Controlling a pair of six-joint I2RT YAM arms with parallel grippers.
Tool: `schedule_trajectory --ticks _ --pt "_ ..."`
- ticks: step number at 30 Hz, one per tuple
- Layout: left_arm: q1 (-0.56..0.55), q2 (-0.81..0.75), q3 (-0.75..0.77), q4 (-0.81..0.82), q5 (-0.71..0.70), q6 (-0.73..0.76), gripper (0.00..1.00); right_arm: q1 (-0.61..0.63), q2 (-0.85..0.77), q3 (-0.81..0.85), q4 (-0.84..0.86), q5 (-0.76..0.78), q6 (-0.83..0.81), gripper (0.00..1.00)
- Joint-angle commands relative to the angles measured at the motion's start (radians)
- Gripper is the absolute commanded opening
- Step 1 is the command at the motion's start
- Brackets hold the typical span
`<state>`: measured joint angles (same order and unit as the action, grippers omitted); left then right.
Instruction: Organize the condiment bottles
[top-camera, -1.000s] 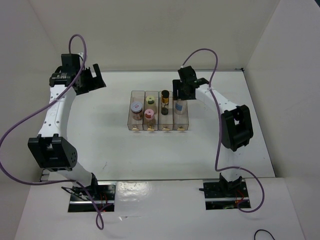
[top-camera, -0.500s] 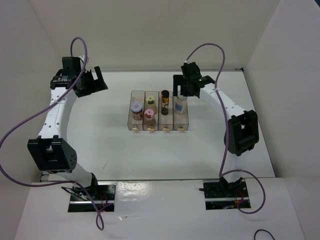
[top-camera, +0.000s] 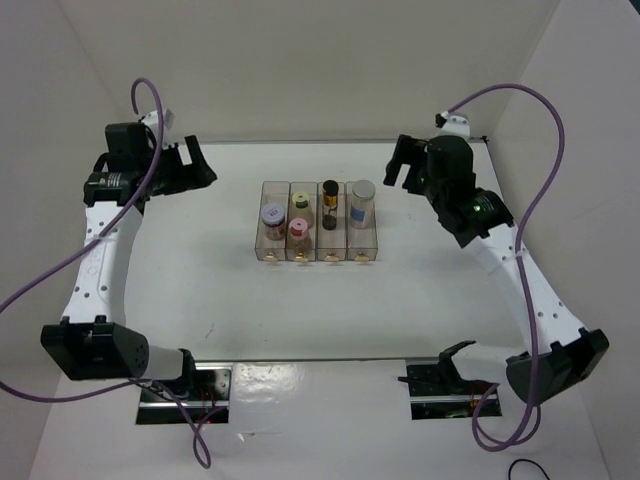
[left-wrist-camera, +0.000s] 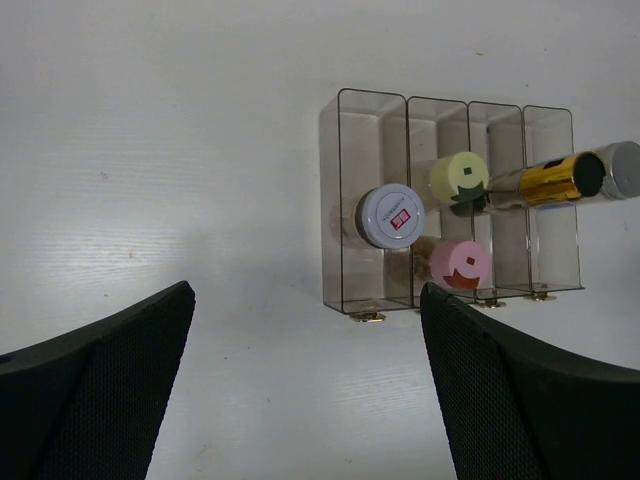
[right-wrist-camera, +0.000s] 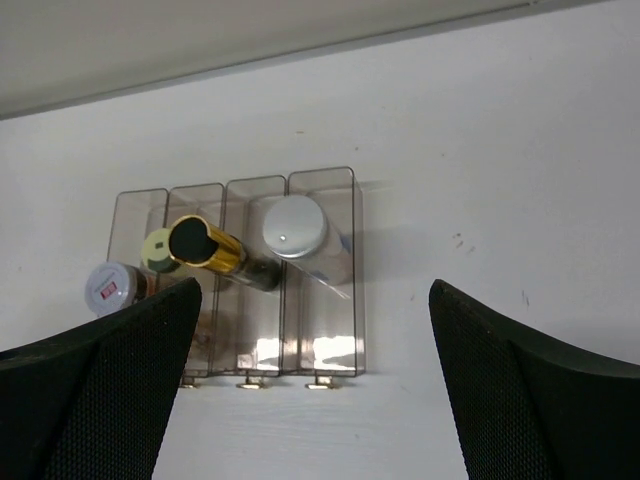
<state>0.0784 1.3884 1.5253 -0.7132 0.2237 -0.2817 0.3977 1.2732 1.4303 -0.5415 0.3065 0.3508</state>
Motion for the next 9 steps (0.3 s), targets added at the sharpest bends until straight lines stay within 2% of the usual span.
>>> schedule_trajectory --ticks 1,6,9 --pt "0.006 -0.040 -0.022 0.041 0.071 0.033 0.99 -0.036 -0.081 -0.096 0.040 0.024 0.039 0.99" --pt "0.006 -0.074 -0.048 0.017 0.062 0.012 0.99 -0.068 -0.155 -0.192 0.042 -0.003 0.050 0.99" --pt "0.006 -0.100 -0.060 -0.021 0.115 -0.003 0.99 -0.068 -0.192 -0.232 0.052 -0.027 0.037 0.99"
